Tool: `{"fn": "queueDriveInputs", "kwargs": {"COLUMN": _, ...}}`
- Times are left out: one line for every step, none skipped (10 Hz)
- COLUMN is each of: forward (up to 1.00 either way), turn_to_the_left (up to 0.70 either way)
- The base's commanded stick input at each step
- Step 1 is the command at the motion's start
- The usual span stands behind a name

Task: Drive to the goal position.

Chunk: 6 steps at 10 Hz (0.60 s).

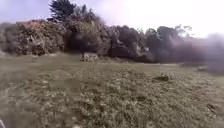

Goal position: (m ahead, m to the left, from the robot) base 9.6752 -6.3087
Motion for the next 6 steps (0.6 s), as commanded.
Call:
{"fn": "queueDriveInputs", "kwargs": {"forward": 0.7, "turn_to_the_left": 0.0}}
{"fn": "queueDriveInputs", "kwargs": {"forward": 0.7, "turn_to_the_left": 0.0}}
{"fn": "queueDriveInputs", "kwargs": {"forward": 0.7, "turn_to_the_left": -0.01}}
{"fn": "queueDriveInputs", "kwargs": {"forward": 0.7, "turn_to_the_left": -0.03}}
{"fn": "queueDriveInputs", "kwargs": {"forward": 0.7, "turn_to_the_left": -0.09}}
{"fn": "queueDriveInputs", "kwargs": {"forward": 0.7, "turn_to_the_left": -0.04}}
